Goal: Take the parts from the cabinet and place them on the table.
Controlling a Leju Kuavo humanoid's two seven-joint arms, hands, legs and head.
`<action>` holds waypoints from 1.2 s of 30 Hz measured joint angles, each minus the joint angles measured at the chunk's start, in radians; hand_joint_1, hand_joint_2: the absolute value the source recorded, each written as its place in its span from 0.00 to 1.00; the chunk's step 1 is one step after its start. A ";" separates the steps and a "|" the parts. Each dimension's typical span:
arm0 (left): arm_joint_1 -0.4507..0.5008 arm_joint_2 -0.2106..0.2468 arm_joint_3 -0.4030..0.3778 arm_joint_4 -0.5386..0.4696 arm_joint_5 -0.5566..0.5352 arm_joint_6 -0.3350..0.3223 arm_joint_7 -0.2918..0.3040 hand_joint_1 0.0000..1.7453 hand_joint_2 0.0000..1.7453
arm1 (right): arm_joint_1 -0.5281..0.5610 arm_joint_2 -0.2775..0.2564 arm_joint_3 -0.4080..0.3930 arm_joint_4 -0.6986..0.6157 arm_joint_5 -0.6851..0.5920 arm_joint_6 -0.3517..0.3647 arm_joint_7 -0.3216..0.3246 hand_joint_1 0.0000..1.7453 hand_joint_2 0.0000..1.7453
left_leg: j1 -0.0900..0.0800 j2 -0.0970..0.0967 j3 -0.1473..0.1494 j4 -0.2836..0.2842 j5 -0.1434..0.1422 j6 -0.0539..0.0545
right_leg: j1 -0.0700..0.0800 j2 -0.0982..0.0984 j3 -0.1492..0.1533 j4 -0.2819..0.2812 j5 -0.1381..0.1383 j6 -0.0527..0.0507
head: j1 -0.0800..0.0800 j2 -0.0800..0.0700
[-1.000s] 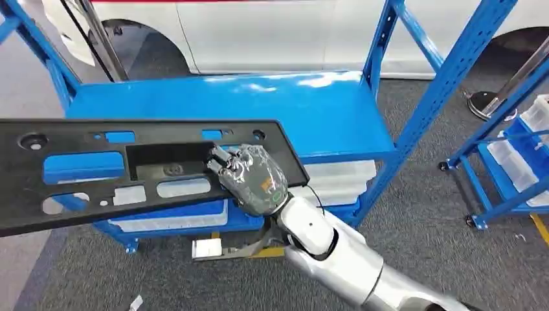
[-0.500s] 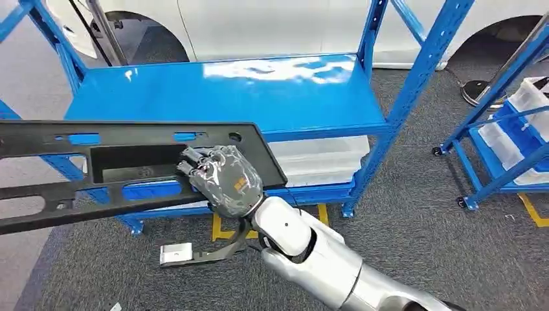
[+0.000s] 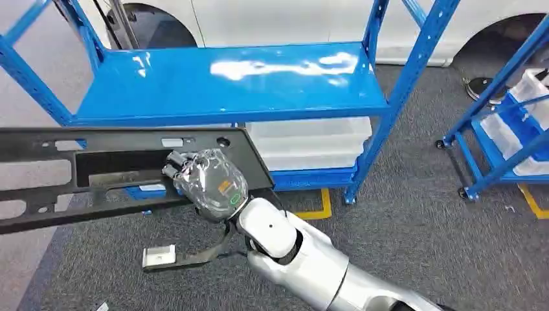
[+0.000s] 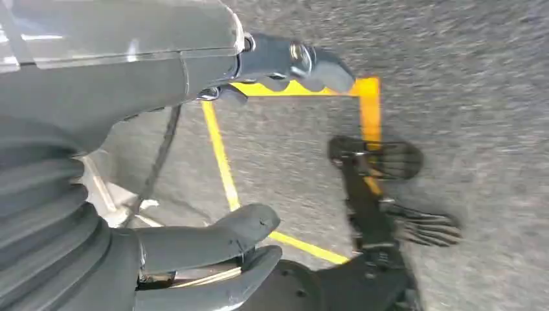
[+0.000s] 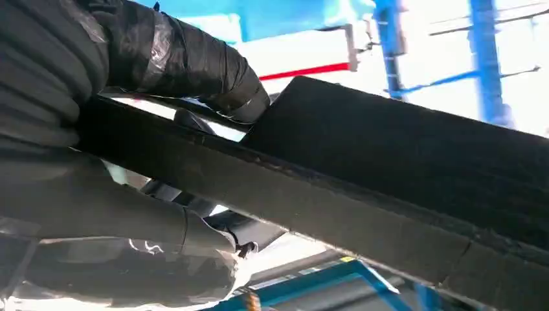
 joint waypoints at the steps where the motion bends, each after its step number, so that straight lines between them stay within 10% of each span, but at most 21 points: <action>1: 0.002 0.000 0.000 0.000 0.000 0.004 0.000 0.00 1.00 | -0.001 0.001 0.002 0.003 0.002 0.000 -0.001 1.00 1.00 | 0.006 -0.004 -0.003 -0.007 0.012 0.011 | 0.002 -0.005 -0.002 0.001 0.003 0.006 | 0.001 0.000; 6: 0.001 0.002 -0.001 0.002 0.000 0.029 0.005 0.00 1.00 | -0.002 0.002 0.004 0.009 0.005 0.001 0.004 1.00 1.00 | 0.006 -0.036 -0.044 -0.003 0.051 0.027 | -0.006 0.035 -0.110 0.293 -0.185 0.024 | 0.001 0.000; 8: 0.003 0.002 -0.001 0.004 0.000 0.033 0.008 0.00 1.00 | -0.002 0.002 0.006 0.020 0.005 0.000 0.002 1.00 1.00 | 0.004 -0.054 -0.056 -0.001 0.060 0.026 | -0.006 0.036 -0.083 0.278 -0.164 0.019 | 0.000 0.000; 11: 0.002 0.000 -0.001 0.005 0.000 0.034 0.009 0.00 1.00 | -0.003 0.002 0.006 0.029 0.005 -0.001 0.000 1.00 1.00 | 0.004 -0.084 -0.062 0.004 0.063 0.023 | -0.002 0.092 0.075 0.019 -0.080 -0.013 | 0.000 0.000; 12: 0.001 -0.003 -0.001 0.006 0.001 0.034 0.009 0.00 1.00 | -0.003 0.003 0.006 0.031 0.005 -0.002 0.000 1.00 1.00 | 0.001 -0.088 -0.070 0.006 0.067 0.014 | -0.005 0.114 0.087 0.009 -0.089 -0.017 | -0.002 0.000; 16: 0.003 0.002 -0.002 0.008 0.001 0.029 0.004 0.00 1.00 | -0.009 0.006 0.006 0.034 0.007 -0.002 -0.001 1.00 1.00 | 0.012 -0.117 -0.080 -0.004 0.079 -0.013 | -0.003 0.077 0.090 -0.022 -0.077 -0.024 | 0.000 0.000; 18: 0.003 0.005 -0.003 0.008 0.003 0.024 -0.003 0.00 1.00 | -0.012 0.009 0.007 0.027 0.008 0.003 0.005 1.00 1.00 | 0.012 -0.054 -0.100 0.040 0.044 -0.018 | -0.007 0.057 0.099 -0.043 -0.067 -0.031 | -0.001 0.000; 22: 0.006 0.009 -0.003 0.009 0.001 0.023 -0.006 0.00 1.00 | -0.007 0.004 0.007 0.023 0.008 0.009 0.006 1.00 1.00 | 0.016 -0.032 -0.220 0.291 -0.054 -0.038 | -0.005 0.013 0.093 -0.040 -0.068 -0.031 | -0.001 0.000; 25: 0.025 0.018 -0.009 0.011 -0.007 0.001 -0.019 0.00 1.00 | 0.001 -0.001 0.008 0.002 0.008 0.011 0.017 1.00 1.00 | 0.020 -0.015 -0.133 0.122 0.051 -0.044 | -0.009 -0.013 0.087 -0.025 -0.076 -0.025 | -0.001 0.000; 26: 0.028 0.022 -0.010 0.012 -0.008 -0.005 -0.029 0.00 1.00 | 0.001 -0.002 0.008 -0.012 0.008 0.015 0.022 1.00 1.00 | 0.020 0.018 -0.082 0.027 0.086 -0.045 | -0.007 -0.023 0.086 -0.014 -0.082 -0.018 | -0.001 0.000; 27: 0.027 0.022 -0.012 0.012 -0.010 -0.011 -0.040 0.00 1.00 | 0.001 -0.004 0.007 -0.022 0.008 0.019 0.027 1.00 1.00 | 0.007 0.046 -0.079 0.014 0.066 -0.036 | 0.000 -0.028 0.086 -0.012 -0.086 -0.013 | -0.002 0.000; 31: 0.045 0.028 -0.022 0.015 -0.016 -0.011 -0.071 0.00 1.00 | 0.001 -0.011 0.006 -0.049 0.009 0.030 0.032 1.00 1.00 | 0.007 0.004 -0.088 0.009 0.082 -0.003 | 0.003 -0.060 0.089 -0.013 -0.084 0.003 | 0.000 0.000; 34: 0.053 0.031 -0.027 0.016 -0.029 -0.011 -0.079 0.00 1.00 | 0.002 -0.017 0.003 -0.061 0.009 0.036 0.038 1.00 1.00 | 0.016 -0.021 -0.093 0.003 0.096 0.018 | -0.007 0.027 0.045 0.096 -0.171 0.018 | 0.000 0.000; 36: 0.055 0.031 -0.032 0.016 -0.032 -0.012 -0.083 0.00 1.00 | 0.006 -0.024 0.003 -0.063 0.009 0.039 0.040 1.00 1.00 | 0.012 -0.044 -0.101 0.003 0.100 0.022 | -0.007 0.037 -0.026 0.255 -0.246 0.019 | 0.000 0.000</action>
